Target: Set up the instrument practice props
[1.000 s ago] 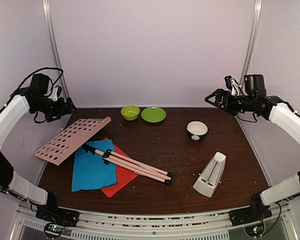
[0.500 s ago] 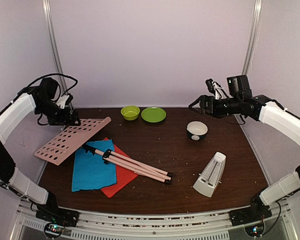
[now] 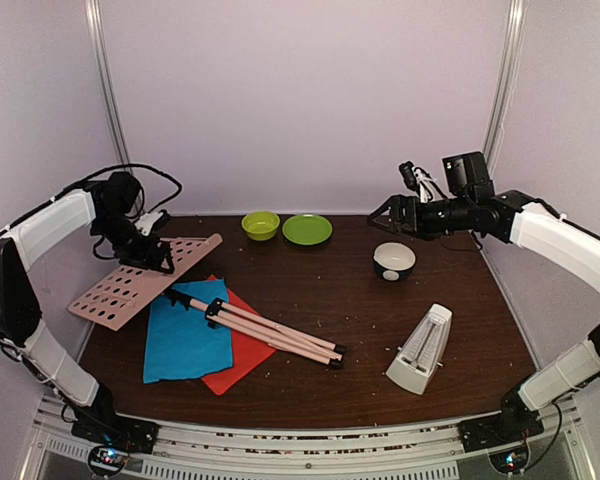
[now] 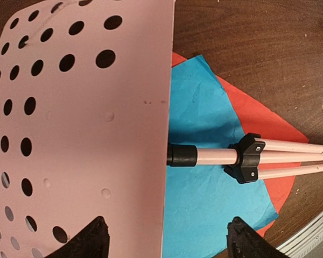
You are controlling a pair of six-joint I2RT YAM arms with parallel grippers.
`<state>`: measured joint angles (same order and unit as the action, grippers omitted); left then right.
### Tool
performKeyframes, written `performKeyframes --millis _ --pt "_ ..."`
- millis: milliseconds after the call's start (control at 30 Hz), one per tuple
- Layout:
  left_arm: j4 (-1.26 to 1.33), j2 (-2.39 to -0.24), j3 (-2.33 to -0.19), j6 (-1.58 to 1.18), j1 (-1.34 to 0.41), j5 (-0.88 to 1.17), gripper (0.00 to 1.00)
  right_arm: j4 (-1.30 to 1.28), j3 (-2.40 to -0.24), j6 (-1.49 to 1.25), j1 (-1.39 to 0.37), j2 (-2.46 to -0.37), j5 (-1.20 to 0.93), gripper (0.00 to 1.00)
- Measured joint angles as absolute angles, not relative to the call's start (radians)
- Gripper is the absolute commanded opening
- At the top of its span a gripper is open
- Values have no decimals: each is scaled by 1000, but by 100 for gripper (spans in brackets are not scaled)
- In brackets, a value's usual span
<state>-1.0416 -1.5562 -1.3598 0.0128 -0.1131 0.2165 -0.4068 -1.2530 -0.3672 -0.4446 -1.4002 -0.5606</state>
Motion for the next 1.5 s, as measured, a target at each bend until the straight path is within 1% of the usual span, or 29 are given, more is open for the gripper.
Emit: performKeyframes --millis 67,233,367,500,700,767,800,1000,1133,1333,1500 --pt "-1042 -1589 -1360 20 -121 217 70 -408 -1255 -366 -449 -1403 -561 100" --pt "-1043 -1648 -1369 30 -125 223 54 -413 -1258 -364 -450 -1405 -561 100" --pt "-1040 -1689 -1385 35 -126 241 44 -418 -1258 -361 -452 -1405 -562 100" --pt "-1037 -1735 -1399 38 -130 257 29 -437 -1272 -352 -453 -1410 -565 100" --pt "-1039 -1767 -1419 41 -138 255 10 -456 -1291 -338 -453 -1421 -573 100" --pt "-1042 -1774 -1433 41 -142 248 1 -460 -1291 -338 -453 -1422 -576 100" --pt "-1043 -1777 -1441 45 -144 239 0 -462 -1291 -338 -453 -1423 -577 100" --pt "-1076 -1781 -1473 51 -158 189 0 -464 -1291 -338 -453 -1429 -580 100" --pt "-1125 -1781 -1536 50 -181 143 0 -464 -1291 -340 -453 -1429 -585 100" --pt "-1205 -1777 -1786 62 -244 49 0 -453 -1291 -351 -453 -1429 -598 100" --pt "-1185 -1729 -1919 116 -335 -45 0 -434 -1291 -376 -453 -1429 -607 100"
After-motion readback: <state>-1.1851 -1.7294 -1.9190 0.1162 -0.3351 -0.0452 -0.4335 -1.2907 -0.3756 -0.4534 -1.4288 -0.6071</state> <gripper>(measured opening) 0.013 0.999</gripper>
